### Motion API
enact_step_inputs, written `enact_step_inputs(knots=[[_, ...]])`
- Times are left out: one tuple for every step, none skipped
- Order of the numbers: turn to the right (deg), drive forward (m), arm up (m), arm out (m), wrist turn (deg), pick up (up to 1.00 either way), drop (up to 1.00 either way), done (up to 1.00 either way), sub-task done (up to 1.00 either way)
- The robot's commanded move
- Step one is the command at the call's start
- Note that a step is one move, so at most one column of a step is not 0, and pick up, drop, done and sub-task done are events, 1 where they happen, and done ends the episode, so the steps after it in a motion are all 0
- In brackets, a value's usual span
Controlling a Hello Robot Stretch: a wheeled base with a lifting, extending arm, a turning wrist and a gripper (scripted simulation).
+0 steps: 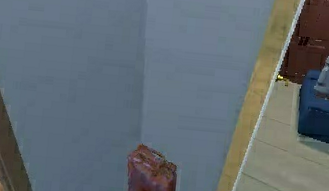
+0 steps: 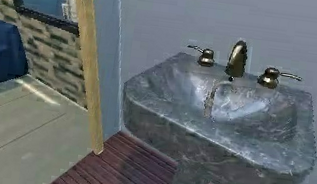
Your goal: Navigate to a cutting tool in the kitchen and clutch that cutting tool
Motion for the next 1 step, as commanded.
enact_step_inputs(knots=[[-45.0,0.0,0.0,0.0,0.0,0.0,0.0,0.0,0.0]])
